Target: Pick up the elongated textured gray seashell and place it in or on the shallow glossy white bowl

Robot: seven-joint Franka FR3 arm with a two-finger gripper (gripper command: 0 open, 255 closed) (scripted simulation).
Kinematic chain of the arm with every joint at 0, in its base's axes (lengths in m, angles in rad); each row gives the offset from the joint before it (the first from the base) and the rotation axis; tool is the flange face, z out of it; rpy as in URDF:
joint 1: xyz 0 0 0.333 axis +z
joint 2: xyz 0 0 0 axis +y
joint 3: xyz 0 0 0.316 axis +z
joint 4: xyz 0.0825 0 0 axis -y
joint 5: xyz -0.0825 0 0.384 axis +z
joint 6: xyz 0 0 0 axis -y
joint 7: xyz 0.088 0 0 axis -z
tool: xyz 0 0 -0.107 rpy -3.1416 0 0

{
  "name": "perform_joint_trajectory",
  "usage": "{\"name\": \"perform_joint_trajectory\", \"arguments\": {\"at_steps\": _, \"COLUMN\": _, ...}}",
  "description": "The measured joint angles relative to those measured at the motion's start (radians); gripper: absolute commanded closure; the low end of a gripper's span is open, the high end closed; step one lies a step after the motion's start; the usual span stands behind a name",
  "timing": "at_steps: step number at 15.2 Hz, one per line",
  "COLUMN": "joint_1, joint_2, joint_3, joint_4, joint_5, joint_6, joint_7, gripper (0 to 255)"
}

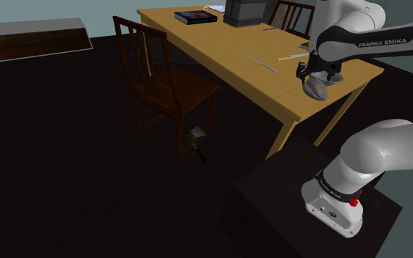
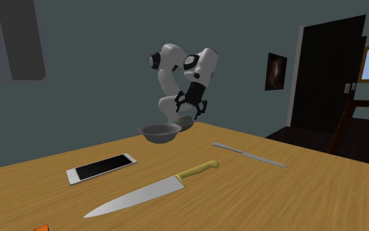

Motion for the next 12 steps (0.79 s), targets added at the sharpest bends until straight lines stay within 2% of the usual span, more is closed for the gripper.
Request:
{"name": "perform_joint_trajectory", "arguments": {"at_steps": 6, "joint_1": -0.003, "joint_2": 0.002, "joint_3": -0.005, "joint_4": -0.007, "joint_5": -0.006, "joint_6": 0.011, "joint_7": 0.001, "gripper": 0}}
{"name": "perform_joint_trajectory", "arguments": {"at_steps": 7, "joint_1": -0.003, "joint_2": 0.002, "joint_3": -0.005, "joint_4": -0.007, "joint_5": -0.006, "joint_6": 0.011, "joint_7": 0.001, "gripper": 255}}
{"name": "perform_joint_trajectory", "arguments": {"at_steps": 12, "joint_1": -0.005, "joint_2": -0.01, "joint_3": -0.005, "joint_4": -0.004, "joint_5": -0.014, "joint_6": 0.011, "joint_7": -0.001, "gripper": 255}}
